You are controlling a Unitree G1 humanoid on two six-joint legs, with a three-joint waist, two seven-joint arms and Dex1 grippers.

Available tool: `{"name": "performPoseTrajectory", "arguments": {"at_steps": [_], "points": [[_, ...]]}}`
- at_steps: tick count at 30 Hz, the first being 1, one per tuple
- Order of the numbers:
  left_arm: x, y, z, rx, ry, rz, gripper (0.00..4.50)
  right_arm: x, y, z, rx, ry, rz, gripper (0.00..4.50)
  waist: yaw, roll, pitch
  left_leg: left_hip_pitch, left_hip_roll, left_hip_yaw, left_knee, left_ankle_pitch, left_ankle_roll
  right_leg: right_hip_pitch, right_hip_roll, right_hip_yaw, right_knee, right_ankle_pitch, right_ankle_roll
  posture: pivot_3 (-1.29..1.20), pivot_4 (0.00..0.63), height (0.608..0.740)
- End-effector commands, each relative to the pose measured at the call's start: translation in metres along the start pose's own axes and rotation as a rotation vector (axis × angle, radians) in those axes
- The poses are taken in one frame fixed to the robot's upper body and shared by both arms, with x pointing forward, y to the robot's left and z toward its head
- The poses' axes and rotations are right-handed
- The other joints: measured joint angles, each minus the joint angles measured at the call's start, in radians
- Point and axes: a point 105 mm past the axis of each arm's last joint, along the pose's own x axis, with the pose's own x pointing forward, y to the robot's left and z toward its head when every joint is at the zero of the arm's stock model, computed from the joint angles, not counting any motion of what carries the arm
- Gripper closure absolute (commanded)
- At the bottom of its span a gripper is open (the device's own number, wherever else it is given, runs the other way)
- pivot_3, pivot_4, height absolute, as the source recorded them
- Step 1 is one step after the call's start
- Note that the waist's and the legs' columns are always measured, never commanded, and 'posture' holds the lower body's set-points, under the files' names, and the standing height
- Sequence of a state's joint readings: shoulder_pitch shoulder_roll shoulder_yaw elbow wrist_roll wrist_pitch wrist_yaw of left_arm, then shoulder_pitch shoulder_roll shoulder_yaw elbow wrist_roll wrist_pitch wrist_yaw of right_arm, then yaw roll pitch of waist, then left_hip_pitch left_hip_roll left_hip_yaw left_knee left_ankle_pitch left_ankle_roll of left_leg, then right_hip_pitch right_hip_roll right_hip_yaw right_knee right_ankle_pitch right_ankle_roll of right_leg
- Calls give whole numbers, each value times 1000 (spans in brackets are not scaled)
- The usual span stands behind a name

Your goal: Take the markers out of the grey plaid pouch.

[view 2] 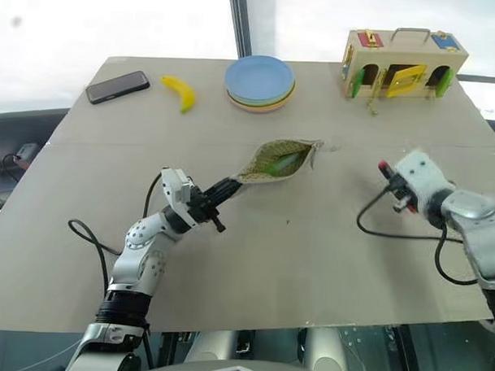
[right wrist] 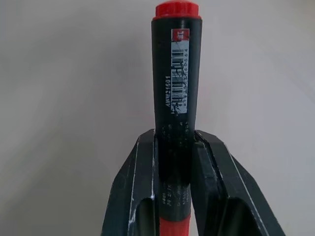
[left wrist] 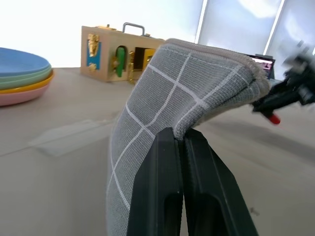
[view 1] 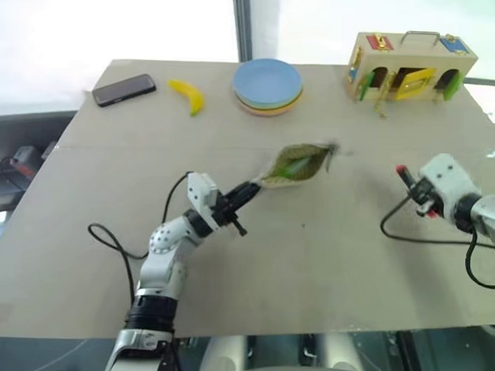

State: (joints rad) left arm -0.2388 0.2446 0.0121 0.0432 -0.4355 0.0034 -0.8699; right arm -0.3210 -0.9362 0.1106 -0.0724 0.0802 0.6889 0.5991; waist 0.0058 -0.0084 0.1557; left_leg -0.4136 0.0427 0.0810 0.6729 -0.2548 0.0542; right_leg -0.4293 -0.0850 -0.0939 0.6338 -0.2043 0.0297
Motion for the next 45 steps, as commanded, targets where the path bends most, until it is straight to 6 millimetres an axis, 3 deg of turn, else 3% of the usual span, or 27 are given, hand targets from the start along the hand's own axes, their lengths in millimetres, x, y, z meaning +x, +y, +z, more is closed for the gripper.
{"name": "performPoseTrajectory", "arguments": {"at_steps": [1, 4, 7, 13, 17, 18, 21, 28, 34, 37, 41, 43, 45], "points": [[18, -14, 27, 47, -53, -37, 4500, 15, -2, -14, -84, 74, 20, 4127, 2, -1, 0, 0, 0, 0, 0, 0, 0, 0, 0, 0, 0, 0, 0, 0, 150, 740], [25, -20, 35, 50, -54, -39, 4500, 21, 2, -19, -88, 99, 53, 2717, 5, -3, -2, 0, 0, -3, 3, 0, 0, 2, 1, 0, 1, 0, 0, 0, 150, 740], [26, -21, 42, 45, -60, -38, 4500, 17, 2, -10, -51, 43, 49, 1287, 6, -8, -4, 0, 1, -4, 6, 0, 0, 4, 1, 0, 0, 0, 0, 0, 150, 740], [11, -19, 40, -11, -70, -44, 4500, -40, 16, 66, 110, -343, 164, 1287, 7, -4, -2, -1, 3, -5, 5, 0, 0, 3, 4, 0, 0, 0, 0, 0, 150, 740], [-1, -21, 31, -59, -63, -79, 4500, -83, 40, 111, 133, -524, 304, 2506, 9, -2, 0, -2, 4, -5, 4, 0, 0, 1, 4, 0, 0, 0, 0, 0, 150, 740], [-4, -21, 28, -68, -60, -86, 4500, -87, 42, 120, 126, -549, 314, 3274, 9, -2, 0, -2, 5, -6, 4, 0, 0, 2, 4, -1, 0, 0, 0, 0, 150, 740], [-8, -21, 23, -89, -56, -103, 4500, -87, 49, 141, 112, -590, 330, 4355, 8, -2, 0, -2, 5, -6, 4, 0, 0, 2, 3, 0, -1, -2, -4, 0, 150, 740], [-11, -24, 18, -113, -72, -140, 4500, -43, 77, 166, 56, -567, 394, 4355, 7, -1, 0, -3, 4, -5, 5, 0, 0, 1, 3, 0, 0, -2, -5, 0, 150, 740], [-15, -28, 16, -173, -105, -157, 4500, -20, 120, 159, -102, -470, 548, 4355, 7, -1, 0, -3, 1, -5, 3, 0, 0, 1, 3, 1, 0, 2, -4, 0, 150, 740], [-24, -31, 15, -431, -129, -154, 4500, -38, 138, 149, -203, -435, 673, 4355, 7, -1, 0, -3, 1, -5, 3, 0, 0, 1, 3, 1, -1, 2, -4, 0, 150, 740], [-38, -27, 7, -577, -110, -124, 4500, -41, 130, 167, -339, -526, 575, 4355, 2, -1, 0, -3, 4, -5, 3, 0, 0, 1, 3, 0, -1, 0, 0, 0, 150, 740], [-42, -25, 4, -611, -100, -115, 4500, -33, 138, 170, -388, -540, 544, 3809, 0, -1, 0, -2, 4, -5, 3, 0, 0, 0, 4, 0, 0, -1, -1, 0, 150, 740], [-43, -23, 3, -623, -97, -111, 4500, -22, 146, 170, -449, -547, 502, 2909, 0, -1, 0, -1, 4, -6, 4, 0, -1, 1, 5, 0, 1, -3, -4, 0, 150, 740]]}}
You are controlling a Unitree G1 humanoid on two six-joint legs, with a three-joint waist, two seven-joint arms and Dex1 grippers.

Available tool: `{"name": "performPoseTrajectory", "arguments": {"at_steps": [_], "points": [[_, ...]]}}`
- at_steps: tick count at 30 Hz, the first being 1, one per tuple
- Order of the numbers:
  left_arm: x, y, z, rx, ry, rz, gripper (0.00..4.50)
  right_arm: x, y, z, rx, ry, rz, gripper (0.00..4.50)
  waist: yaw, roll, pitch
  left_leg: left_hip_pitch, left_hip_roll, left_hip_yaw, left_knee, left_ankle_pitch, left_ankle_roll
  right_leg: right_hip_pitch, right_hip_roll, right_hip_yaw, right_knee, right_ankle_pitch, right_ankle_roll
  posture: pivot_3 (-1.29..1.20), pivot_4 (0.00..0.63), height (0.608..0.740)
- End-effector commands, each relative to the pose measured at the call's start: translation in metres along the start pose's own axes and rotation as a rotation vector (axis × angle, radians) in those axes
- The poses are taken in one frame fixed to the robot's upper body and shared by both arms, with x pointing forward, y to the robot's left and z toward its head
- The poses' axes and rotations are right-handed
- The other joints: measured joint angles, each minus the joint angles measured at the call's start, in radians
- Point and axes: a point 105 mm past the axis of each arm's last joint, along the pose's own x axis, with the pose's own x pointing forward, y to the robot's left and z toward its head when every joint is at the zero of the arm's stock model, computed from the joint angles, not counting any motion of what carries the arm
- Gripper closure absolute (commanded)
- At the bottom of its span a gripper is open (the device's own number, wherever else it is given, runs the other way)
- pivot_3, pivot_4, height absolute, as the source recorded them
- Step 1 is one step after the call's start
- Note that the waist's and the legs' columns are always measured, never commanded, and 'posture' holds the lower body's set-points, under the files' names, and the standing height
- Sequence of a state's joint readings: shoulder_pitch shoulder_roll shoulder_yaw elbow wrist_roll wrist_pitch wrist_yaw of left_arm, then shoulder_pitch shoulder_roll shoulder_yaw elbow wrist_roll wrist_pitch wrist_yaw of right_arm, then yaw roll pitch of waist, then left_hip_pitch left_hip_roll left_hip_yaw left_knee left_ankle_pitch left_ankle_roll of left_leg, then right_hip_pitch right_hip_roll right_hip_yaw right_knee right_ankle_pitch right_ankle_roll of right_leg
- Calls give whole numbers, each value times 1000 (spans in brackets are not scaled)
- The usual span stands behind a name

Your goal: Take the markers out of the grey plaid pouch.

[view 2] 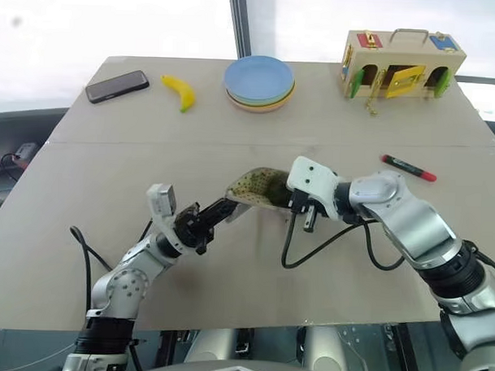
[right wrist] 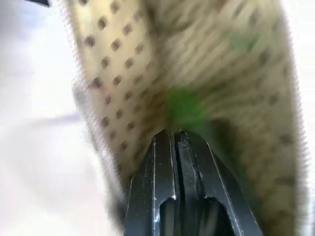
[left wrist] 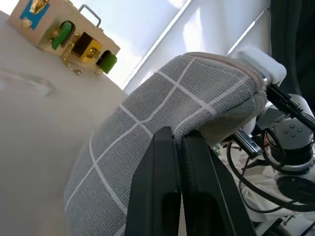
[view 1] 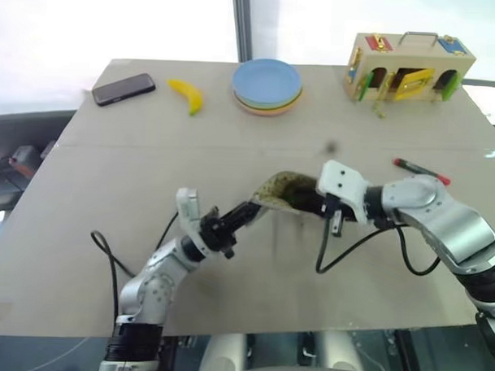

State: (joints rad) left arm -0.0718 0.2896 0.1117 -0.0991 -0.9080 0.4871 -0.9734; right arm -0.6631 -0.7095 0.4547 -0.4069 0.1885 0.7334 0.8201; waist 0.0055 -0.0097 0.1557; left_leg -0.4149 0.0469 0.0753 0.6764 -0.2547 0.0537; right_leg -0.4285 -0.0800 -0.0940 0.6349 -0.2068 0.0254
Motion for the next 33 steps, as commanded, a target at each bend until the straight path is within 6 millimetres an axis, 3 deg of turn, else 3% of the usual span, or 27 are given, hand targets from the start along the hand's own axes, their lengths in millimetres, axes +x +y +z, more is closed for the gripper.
{"name": "performPoseTrajectory", "arguments": {"at_steps": [1, 3, 7, 12, 15, 19, 24, 30, 33], "points": [[-3, 1, 4, -20, -15, -4, 4500, 19, -2, 1, -153, 12, -75, 2480, 0, 0, 0, 0, 0, 0, 0, 0, 0, 0, 0, 0, 1, 0, 0, 0, 150, 740], [-2, 2, 5, -15, -12, -5, 4500, 27, -4, -1, -214, 24, -104, 1819, 0, 0, 0, 0, 0, 0, 0, 0, -1, 0, 0, 0, 2, 0, 0, 0, 150, 740], [1, 2, 6, -8, -8, -18, 4500, 42, -5, -10, -308, 64, -109, 1819, 0, 0, 0, 0, -1, 2, 0, 1, -1, -1, 0, 2, 2, 0, 0, 0, 150, 740], [8, -6, 3, 4, 9, -65, 4500, 77, -7, -33, -353, 92, -156, 1819, -10, -1, 0, 0, -1, 2, 0, 1, -1, -1, 0, 2, 2, 1, 1, 0, 150, 740], [9, -6, 5, 16, -5, -60, 4500, 84, -12, -44, -342, 90, -189, 2623, -17, -1, -1, 1, -1, 2, 0, 1, -2, 0, 0, 2, 3, 1, 1, 0, 150, 740], [2, -1, 6, 30, -15, -18, 4500, 66, -30, -23, -335, -18, -292, 4478, -17, -1, -1, 1, -1, 2, 0, 1, -2, 0, 0, 3, 3, 1, 2, 0, 150, 740], [-1, 11, 14, 31, -67, 45, 4500, 34, -31, -2, -333, -118, -304, 4478, -17, 0, 0, 0, 0, 2, 0, 1, -2, -1, -1, 3, 3, 4, 0, 0, 150, 740], [1, 15, 24, -50, -115, 32, 4500, 11, -29, 0, -255, -110, -260, 4478, -16, 0, 0, 0, 0, 2, 0, 1, -2, -1, 0, 2, 2, 2, 3, 0, 150, 740], [3, 8, 23, -120, -102, -24, 4500, 12, -28, -1, -259, -99, -254, 3650, -17, 0, 0, 0, 0, 2, 0, 1, -2, -1, 0, 2, 2, 2, 3, 0, 150, 740]]}}
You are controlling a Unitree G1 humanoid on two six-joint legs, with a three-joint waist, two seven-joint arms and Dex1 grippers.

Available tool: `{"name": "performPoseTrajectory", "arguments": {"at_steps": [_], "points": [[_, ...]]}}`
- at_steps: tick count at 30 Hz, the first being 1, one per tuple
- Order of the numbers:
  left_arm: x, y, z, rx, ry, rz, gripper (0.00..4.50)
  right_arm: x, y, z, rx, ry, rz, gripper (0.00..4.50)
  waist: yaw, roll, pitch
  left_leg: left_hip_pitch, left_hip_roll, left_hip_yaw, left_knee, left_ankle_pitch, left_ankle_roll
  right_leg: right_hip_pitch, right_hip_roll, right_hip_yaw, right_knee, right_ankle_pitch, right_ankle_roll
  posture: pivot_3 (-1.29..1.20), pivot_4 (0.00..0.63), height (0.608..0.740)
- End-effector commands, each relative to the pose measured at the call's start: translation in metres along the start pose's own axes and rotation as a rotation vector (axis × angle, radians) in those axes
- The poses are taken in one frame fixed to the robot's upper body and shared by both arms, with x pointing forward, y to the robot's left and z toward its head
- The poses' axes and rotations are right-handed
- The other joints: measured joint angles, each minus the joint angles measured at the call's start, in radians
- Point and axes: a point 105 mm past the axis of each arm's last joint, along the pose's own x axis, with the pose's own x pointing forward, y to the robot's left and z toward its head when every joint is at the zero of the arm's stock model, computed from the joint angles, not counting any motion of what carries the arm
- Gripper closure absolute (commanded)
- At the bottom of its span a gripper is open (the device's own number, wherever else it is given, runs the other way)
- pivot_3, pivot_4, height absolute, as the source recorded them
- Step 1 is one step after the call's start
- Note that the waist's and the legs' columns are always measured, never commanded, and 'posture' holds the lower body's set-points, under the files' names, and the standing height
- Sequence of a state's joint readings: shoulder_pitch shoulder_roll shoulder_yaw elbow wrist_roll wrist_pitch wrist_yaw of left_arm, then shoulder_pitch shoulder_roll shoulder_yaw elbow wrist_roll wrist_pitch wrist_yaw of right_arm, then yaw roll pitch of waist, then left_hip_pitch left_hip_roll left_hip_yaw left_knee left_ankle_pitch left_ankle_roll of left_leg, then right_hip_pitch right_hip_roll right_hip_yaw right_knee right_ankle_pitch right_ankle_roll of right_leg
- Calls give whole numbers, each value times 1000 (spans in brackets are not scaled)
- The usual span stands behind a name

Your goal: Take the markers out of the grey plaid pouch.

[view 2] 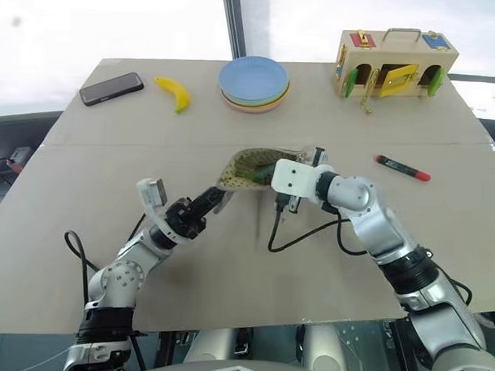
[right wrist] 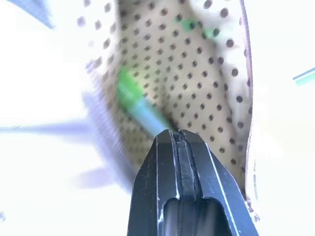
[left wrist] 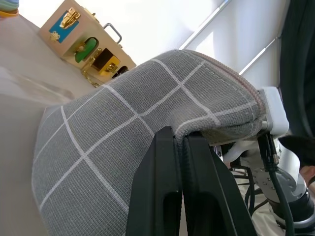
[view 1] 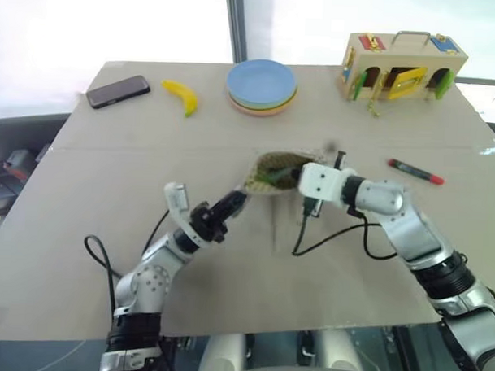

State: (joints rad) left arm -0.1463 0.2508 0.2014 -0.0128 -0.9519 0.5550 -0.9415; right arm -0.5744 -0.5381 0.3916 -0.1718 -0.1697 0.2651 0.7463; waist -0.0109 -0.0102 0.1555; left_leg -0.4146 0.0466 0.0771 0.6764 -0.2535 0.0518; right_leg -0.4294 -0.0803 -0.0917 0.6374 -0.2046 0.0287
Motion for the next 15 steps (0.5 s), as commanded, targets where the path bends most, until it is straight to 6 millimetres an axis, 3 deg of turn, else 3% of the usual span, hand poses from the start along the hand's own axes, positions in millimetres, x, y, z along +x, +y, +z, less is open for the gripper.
{"name": "performPoseTrajectory", "arguments": {"at_steps": [1, 3, 8, 11, 15], "points": [[3, -13, 5, -82, 0, -90, 4500, -2, -4, 8, -20, -16, -13, 3267, -1, 0, 0, 0, 0, 0, 0, 0, 0, 0, 0, 0, 0, 0, 0, 0, 150, 740], [5, -18, 3, -128, 17, -122, 4500, 5, 4, 9, -35, -8, 31, 2456, -1, 0, 0, 0, 0, 0, 0, 0, 0, 0, 0, 0, 0, 0, 0, 0, 150, 740], [6, -30, 8, -274, 7, -180, 4500, 5, 20, 16, -87, 5, 169, 2456, -1, 0, 0, 0, 0, 0, 0, 0, 0, 0, 0, 0, 0, 0, 0, 0, 150, 740], [3, -38, 18, -427, -28, -236, 4500, -25, 7, 35, -100, 34, 262, 2456, 2, 0, 3, -1, 1, -1, 0, 0, 0, 0, -1, 0, 0, 0, 0, 0, 150, 740], [0, -29, 21, -474, -43, -183, 4500, -51, -6, 49, -111, 100, 309, 2456, 3, 0, 3, -1, 0, -3, 0, 0, 0, 0, -2, -2, 0, 0, 0, 0, 150, 740]]}}
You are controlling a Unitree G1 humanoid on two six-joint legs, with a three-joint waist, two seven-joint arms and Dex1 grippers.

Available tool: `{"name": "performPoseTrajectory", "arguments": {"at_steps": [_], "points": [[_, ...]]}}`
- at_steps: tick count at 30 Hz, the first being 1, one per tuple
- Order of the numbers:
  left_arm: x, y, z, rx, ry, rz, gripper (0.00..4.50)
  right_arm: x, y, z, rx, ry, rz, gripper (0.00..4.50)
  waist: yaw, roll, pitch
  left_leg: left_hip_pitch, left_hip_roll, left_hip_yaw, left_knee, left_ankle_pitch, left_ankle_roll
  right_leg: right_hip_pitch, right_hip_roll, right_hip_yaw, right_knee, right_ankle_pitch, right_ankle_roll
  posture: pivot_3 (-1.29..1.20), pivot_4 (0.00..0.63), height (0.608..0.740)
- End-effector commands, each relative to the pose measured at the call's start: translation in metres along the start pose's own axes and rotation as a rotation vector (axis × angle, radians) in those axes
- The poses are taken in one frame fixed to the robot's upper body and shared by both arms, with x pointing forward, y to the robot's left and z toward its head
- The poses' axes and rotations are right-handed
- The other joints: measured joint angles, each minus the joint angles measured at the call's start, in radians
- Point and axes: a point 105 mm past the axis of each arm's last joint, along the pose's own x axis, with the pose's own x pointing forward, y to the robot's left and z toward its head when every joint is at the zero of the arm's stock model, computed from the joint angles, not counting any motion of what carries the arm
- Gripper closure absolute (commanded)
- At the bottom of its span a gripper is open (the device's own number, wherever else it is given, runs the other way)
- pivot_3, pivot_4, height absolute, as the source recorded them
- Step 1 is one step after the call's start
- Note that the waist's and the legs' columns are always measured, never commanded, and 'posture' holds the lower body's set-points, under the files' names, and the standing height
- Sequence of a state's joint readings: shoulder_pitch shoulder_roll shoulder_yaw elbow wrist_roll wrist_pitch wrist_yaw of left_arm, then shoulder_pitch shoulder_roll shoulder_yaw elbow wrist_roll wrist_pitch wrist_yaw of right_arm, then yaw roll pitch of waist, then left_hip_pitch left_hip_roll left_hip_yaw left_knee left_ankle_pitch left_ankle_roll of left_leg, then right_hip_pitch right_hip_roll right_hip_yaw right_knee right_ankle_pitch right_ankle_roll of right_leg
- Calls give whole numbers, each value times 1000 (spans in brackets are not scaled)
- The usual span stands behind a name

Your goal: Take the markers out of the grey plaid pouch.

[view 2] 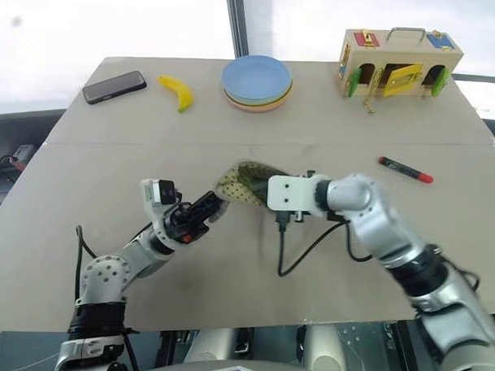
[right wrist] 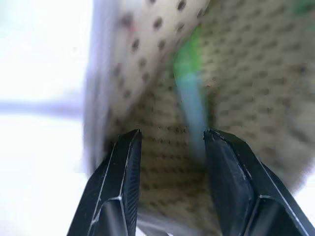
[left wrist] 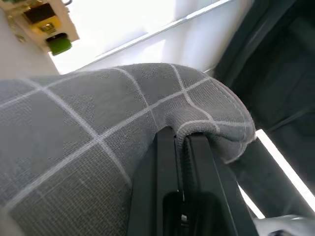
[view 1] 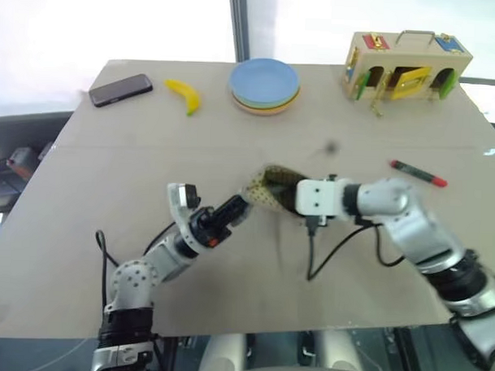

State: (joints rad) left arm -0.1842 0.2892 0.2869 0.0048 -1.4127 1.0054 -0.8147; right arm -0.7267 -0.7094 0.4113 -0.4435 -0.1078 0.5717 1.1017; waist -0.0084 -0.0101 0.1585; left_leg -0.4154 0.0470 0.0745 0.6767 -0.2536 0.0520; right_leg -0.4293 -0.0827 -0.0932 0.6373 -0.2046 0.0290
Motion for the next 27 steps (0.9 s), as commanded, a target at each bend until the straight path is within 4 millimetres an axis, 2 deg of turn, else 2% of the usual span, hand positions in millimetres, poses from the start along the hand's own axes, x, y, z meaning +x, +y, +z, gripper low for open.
{"name": "performPoseTrajectory", "arguments": {"at_steps": [1, 3, 5, 9, 11, 14, 23, 27], "points": [[-3, 1, 8, 8, -25, 21, 4500, -20, -2, 13, -7, 27, 37, 2456, 0, 0, 0, 0, 0, -1, 0, 0, 0, 1, 0, -1, 0, 0, 0, 0, 150, 740], [-8, 16, 1, 55, 33, 116, 4500, -20, -2, 14, -6, 47, 50, 2456, 0, 0, 0, 0, -1, -1, -1, 0, 0, 0, 1, -1, 0, -2, -4, 0, 150, 740], [-12, 24, -6, 103, 84, 157, 4500, -12, 2, 12, -8, 56, 65, 2456, -2, 0, 0, 0, -3, 0, -1, 0, 0, 0, 1, -1, 0, -2, -4, 0, 150, 740], [-15, 30, -8, 142, 93, 180, 4500, 18, 16, 4, -8, 49, 95, 2456, -3, -1, 0, 0, -3, 1, -1, 0, 0, 0, 1, 0, 0, -2, -4, 0, 150, 740], [-15, 30, -7, 156, 91, 183, 4500, 30, 25, 7, 4, 18, 120, 2456, -3, -1, 0, 1, -3, 1, -1, 0, 0, 0, 1, 0, 0, -2, -4, 0, 150, 740], [-17, 29, -8, 155, 85, 184, 4500, 43, 21, 10, -15, 2, 83, 2456, -3, -1, 0, -1, -2, 1, -1, 2, -4, -1, 0, 1, 0, 0, -7, 0, 150, 740], [-16, 23, -13, 145, 87, 164, 4500, 72, 2, -17, -179, 100, -55, 2456, -4, -1, 0, 0, -3, 2, -1, 2, -3, -1, 0, 1, 0, -2, -4, 0, 150, 740], [-14, 20, -16, 140, 90, 144, 4500, 87, 18, -39, -179, 186, -16, 2456, -5, -1, -1, 1, -3, 2, -1, 3, -5, -1, 0, 1, 1, -2, -4, 0, 150, 740]]}}
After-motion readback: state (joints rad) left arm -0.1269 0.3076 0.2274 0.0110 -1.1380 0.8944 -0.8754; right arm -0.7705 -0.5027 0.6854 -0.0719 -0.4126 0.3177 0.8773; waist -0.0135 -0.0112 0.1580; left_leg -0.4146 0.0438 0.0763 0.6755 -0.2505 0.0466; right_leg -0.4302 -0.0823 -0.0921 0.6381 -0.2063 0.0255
